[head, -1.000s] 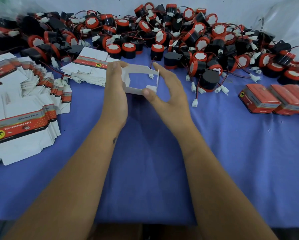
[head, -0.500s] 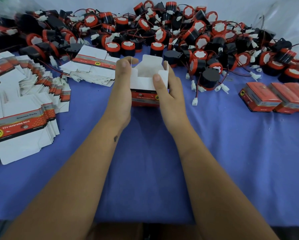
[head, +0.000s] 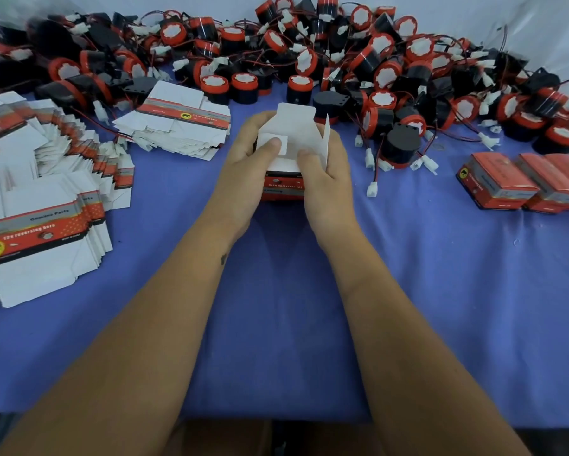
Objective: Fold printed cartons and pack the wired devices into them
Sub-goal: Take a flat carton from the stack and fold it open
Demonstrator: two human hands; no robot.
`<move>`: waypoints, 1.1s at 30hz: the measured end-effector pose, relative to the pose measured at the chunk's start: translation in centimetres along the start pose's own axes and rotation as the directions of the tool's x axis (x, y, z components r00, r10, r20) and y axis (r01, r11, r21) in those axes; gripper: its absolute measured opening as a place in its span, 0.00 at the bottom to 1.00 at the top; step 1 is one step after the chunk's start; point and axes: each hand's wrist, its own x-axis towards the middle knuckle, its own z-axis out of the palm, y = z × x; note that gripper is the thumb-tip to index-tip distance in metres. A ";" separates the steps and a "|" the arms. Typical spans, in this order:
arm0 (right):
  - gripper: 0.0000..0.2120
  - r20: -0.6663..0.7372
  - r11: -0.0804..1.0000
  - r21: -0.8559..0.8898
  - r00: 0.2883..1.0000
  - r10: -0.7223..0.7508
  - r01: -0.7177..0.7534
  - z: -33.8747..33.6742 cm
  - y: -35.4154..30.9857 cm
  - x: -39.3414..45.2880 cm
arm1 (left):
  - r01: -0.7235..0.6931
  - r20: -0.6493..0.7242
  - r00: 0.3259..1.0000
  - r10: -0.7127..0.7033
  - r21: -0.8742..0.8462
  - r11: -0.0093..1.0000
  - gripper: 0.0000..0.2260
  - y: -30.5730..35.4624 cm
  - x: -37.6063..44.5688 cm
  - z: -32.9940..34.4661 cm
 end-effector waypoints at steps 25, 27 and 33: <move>0.10 0.184 0.957 0.275 0.982 0.039 -0.090 -0.7 -0.7 -0.3 | -0.004 -0.063 0.998 -0.001 -0.074 0.997 0.12 -0.2 -0.1 0.2; 0.07 0.182 0.940 0.282 0.973 0.145 -0.193 -0.6 -1.0 -0.2 | 0.006 -0.047 0.999 -0.011 -0.102 0.995 0.11 -0.2 -0.2 0.1; 0.12 0.167 0.991 0.117 0.985 0.047 -0.067 -1.7 -1.2 0.2 | -0.041 -0.062 0.997 0.042 0.011 0.999 0.12 -0.4 -0.2 -0.1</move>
